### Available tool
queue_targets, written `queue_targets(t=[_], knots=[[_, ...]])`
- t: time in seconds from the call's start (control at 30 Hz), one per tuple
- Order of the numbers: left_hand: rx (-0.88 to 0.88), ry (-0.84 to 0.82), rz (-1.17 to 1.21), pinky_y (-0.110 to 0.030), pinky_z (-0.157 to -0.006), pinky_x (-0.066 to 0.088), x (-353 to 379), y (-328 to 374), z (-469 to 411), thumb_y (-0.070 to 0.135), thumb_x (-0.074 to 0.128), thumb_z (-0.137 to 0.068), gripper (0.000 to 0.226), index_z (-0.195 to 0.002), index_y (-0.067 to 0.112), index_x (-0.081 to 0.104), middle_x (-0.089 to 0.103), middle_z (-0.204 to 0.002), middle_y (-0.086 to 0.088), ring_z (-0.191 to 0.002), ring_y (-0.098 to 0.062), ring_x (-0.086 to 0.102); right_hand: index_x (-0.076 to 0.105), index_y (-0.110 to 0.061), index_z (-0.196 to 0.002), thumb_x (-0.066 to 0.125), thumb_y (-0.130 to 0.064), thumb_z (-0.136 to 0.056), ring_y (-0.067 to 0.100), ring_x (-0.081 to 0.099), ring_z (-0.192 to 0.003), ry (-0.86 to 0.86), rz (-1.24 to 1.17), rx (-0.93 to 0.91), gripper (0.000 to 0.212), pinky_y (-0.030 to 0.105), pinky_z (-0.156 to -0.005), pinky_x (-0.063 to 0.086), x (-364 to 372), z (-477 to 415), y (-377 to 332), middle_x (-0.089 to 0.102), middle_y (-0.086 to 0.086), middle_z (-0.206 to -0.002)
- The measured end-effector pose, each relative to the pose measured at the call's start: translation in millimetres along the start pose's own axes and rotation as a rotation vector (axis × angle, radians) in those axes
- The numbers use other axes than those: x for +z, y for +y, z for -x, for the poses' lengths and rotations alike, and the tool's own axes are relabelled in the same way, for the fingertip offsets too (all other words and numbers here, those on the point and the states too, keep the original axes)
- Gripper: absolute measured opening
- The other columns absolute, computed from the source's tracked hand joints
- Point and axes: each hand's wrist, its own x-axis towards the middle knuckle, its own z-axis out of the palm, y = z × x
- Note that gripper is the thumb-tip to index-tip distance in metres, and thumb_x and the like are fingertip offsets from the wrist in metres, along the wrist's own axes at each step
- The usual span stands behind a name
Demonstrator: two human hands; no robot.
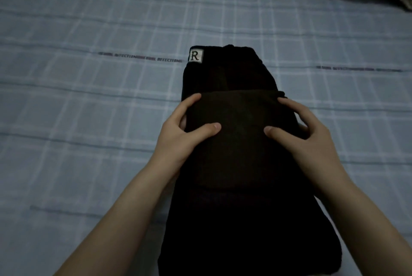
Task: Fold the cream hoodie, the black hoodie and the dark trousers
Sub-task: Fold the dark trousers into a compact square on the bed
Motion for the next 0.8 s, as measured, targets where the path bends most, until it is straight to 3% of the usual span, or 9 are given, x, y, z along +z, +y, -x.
queue_targets(t=[0.07,0.2,0.4,0.5,0.57,0.6,0.67,0.73,0.8], knots=[[-0.014,0.001,0.067,-0.028,-0.092,0.054,-5.5,7.6,-1.3,0.017,0.083,-0.065,0.074,-0.133,0.030,0.056,0.069,-0.119,0.005,-0.107,-0.008,0.067,0.067,-0.044,-0.115,0.080,-0.013,-0.078,0.008,0.072,-0.089,0.004,-0.064,0.007,0.050,0.020,-0.068,0.058,-1.5,-2.3,-12.5,0.072,-0.006,-0.105],[0.038,0.066,-0.106,-0.022,-0.088,0.056,-1.2,13.8,-27.8,0.015,0.083,-0.074,0.073,-0.137,0.032,0.051,0.064,-0.120,0.007,-0.108,-0.005,0.064,0.063,-0.039,-0.123,0.080,-0.011,-0.080,0.009,0.072,-0.089,0.034,-0.052,0.051,0.053,0.019,-0.067,0.057,18.5,-30.3,-14.4,0.069,-0.001,-0.110],[0.006,0.099,-0.098,-0.032,-0.092,0.056,-1.0,7.1,-48.0,0.017,0.083,-0.075,0.067,-0.132,0.034,0.053,0.067,-0.119,-0.004,-0.107,-0.015,0.067,0.058,-0.033,-0.127,0.079,-0.018,-0.082,0.006,0.072,-0.075,0.056,-0.056,0.110,0.052,0.015,-0.058,0.053,21.4,-53.3,-16.0,0.068,-0.001,-0.099],[-0.122,0.078,0.347,-0.029,-0.076,0.059,-1.4,25.1,-51.3,0.026,0.069,-0.088,0.037,-0.124,0.021,0.064,0.072,-0.107,-0.008,-0.092,-0.018,0.073,0.056,-0.009,-0.116,0.066,-0.028,-0.089,0.028,0.069,-0.090,0.037,-0.529,0.220,0.034,0.031,-0.070,0.056,19.2,-63.9,-21.6,0.064,0.016,-0.101],[-0.209,0.064,0.809,-0.034,-0.083,0.059,2.3,33.5,-54.7,0.032,0.051,-0.098,0.032,-0.112,0.009,0.068,0.071,-0.102,-0.021,-0.091,-0.028,0.073,0.045,-0.002,-0.116,0.054,-0.025,-0.096,0.039,0.068,-0.105,0.108,-1.014,0.290,0.031,0.046,-0.089,0.057,20.9,-72.1,-24.7,0.062,0.031,-0.116],[-0.193,0.099,0.919,-0.038,-0.092,0.055,5.1,31.8,-58.0,0.031,0.046,-0.101,0.034,-0.120,0.008,0.061,0.067,-0.106,-0.028,-0.098,-0.033,0.070,0.041,-0.004,-0.113,0.049,-0.023,-0.100,0.040,0.068,-0.107,0.138,-1.083,0.281,0.024,0.050,-0.094,0.055,23.8,-74.9,-25.4,0.060,0.033,-0.119],[-0.105,0.139,0.798,-0.037,-0.103,0.049,13.9,25.1,-57.8,0.027,0.042,-0.104,0.042,-0.144,0.015,0.036,0.060,-0.123,-0.029,-0.114,-0.032,0.063,0.044,-0.006,-0.110,0.044,-0.016,-0.101,0.032,0.066,-0.115,0.106,-0.886,0.191,0.014,0.043,-0.100,0.053,33.6,-75.3,-22.2,0.062,0.026,-0.125],[0.072,0.120,0.355,-0.026,-0.104,0.046,19.6,10.5,-53.9,0.018,0.043,-0.103,0.048,-0.149,0.019,0.030,0.058,-0.133,-0.014,-0.120,-0.016,0.059,0.053,-0.010,-0.120,0.049,-0.008,-0.098,0.014,0.058,-0.124,0.081,-0.292,-0.062,0.023,0.030,-0.105,0.048,35.5,-71.0,-12.8,0.061,0.006,-0.133],[0.322,0.086,-0.202,-0.019,-0.108,0.038,21.2,-7.4,-50.2,0.013,0.047,-0.101,0.047,-0.147,0.022,0.040,0.055,-0.138,0.002,-0.126,-0.005,0.051,0.052,-0.024,-0.138,0.052,-0.016,-0.097,0.001,0.041,-0.133,0.014,0.388,-0.368,0.042,0.024,-0.115,0.033,28.6,-65.1,6.2,0.051,-0.012,-0.142]])
